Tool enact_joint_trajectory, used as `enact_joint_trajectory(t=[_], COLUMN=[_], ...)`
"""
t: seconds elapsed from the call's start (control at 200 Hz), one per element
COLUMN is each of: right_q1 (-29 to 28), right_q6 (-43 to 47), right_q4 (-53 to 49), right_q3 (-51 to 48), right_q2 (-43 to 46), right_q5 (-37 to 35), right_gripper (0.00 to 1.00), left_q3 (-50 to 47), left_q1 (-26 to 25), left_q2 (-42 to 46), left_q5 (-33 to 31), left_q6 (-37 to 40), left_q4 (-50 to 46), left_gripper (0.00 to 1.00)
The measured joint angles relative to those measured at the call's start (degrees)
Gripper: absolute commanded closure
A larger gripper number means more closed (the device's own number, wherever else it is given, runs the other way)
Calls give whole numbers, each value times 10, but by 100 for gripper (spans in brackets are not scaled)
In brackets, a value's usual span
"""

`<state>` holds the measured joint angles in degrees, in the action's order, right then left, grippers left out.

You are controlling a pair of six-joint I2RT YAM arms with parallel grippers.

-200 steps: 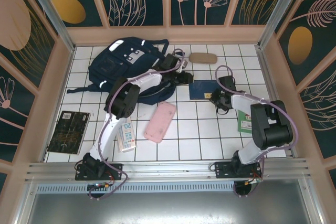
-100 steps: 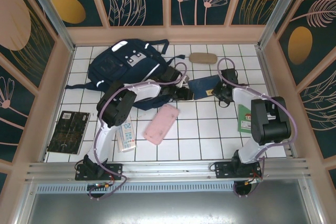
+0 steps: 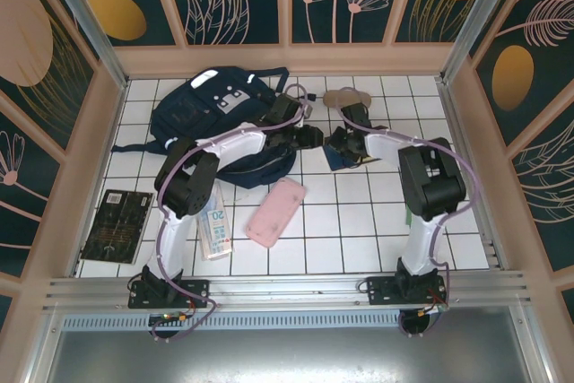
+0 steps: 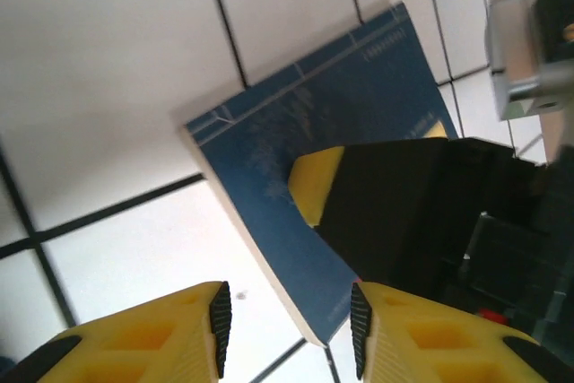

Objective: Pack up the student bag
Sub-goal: Rotate the book at the middle-right of the table, then pick up the book from the middle-right of the table.

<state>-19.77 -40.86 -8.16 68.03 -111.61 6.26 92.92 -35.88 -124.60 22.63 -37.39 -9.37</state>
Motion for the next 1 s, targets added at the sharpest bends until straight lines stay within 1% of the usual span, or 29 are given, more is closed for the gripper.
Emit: enact_joint_trajectory(t=[0.08,0.195,0.295,0.45,0.55,0.715,0.806,0.876,1.001], right_q1=[-5,-20,-37,-67,-78,-74,-66,-47,1], right_q6=[0,0,0,3,3,2,-1,-2,-4], right_q4=[1,5,22,27,12,-41,-47,-45,-35], right_q3=[18,6,-32,-116,-172,-212,-219,-229,-262], right_q2=[-11,-7,17,84,139,223,271,300,309], right_q5=[1,1,3,9,12,3,-5,-7,-4], right_gripper=[100,100,100,98,92,72,66,65,62], left_q3=[0,0,8,37,55,65,65,58,45], left_q1=[9,17,18,17,17,8,-1,-10,-20], left_q2=[0,0,0,-4,-17,-51,-64,-67,-67], left_q5=[-7,-8,-7,8,22,35,37,37,35], left_q6=[-9,-18,-20,-21,-22,-21,-19,-16,-8], left_q4=[-3,-3,-6,-9,-7,-10,-17,-19,-22], left_gripper=[58,58,57,57,56,56,56,55,55])
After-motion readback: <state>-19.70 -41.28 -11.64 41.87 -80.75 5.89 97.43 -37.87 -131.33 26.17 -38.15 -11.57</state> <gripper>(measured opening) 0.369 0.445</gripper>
